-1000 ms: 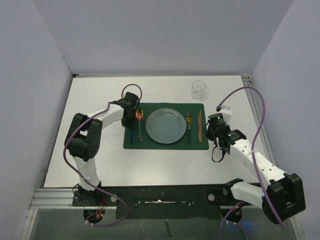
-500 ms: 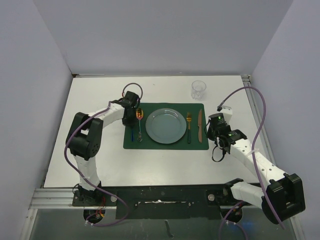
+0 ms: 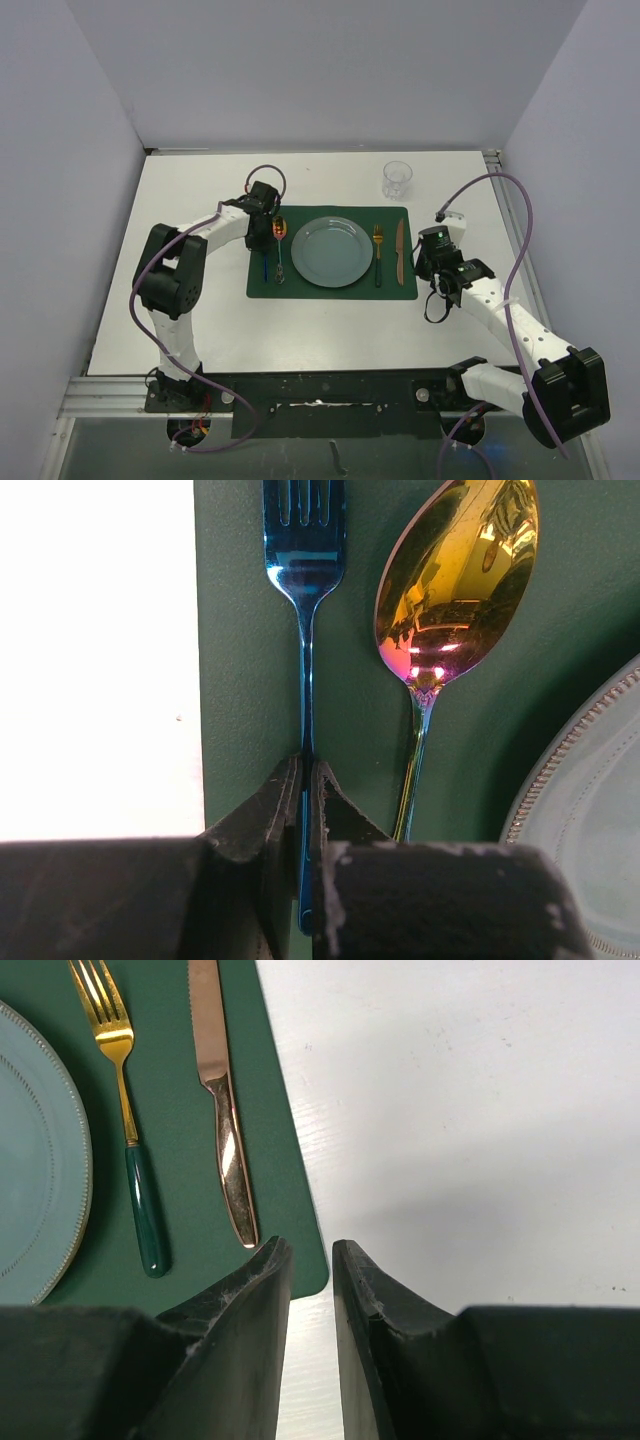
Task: Set the dinner table for one person
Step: Adjust the fork on the napkin.
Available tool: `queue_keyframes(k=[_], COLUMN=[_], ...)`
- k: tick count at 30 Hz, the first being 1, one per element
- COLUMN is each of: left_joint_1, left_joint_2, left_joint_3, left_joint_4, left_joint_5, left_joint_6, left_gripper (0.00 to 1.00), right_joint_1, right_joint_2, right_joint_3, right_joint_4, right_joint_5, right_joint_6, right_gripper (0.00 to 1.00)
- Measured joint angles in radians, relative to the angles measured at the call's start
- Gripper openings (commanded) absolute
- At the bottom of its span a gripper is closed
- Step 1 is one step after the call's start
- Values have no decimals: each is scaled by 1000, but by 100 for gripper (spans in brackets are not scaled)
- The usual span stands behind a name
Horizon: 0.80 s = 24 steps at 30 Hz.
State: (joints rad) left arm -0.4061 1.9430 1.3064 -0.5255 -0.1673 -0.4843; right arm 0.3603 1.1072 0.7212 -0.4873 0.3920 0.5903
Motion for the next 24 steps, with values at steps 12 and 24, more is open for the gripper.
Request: queue_keyframes(k=[12,24], left_joint_1=[0,0], left_joint_2=[0,0], left_joint_3=[0,0], left_joint_4=[-1,-3], left_joint_5=[-1,-9], left_joint_6=[12,28], left_gripper=[0,0], right_joint_1=[-2,-2], right_joint_2=[0,13], right_joint_3=[0,0], right_joint_4=[0,2], right_joint_5=[0,-8], right_joint_6=[-6,-7], right_gripper=[25,25])
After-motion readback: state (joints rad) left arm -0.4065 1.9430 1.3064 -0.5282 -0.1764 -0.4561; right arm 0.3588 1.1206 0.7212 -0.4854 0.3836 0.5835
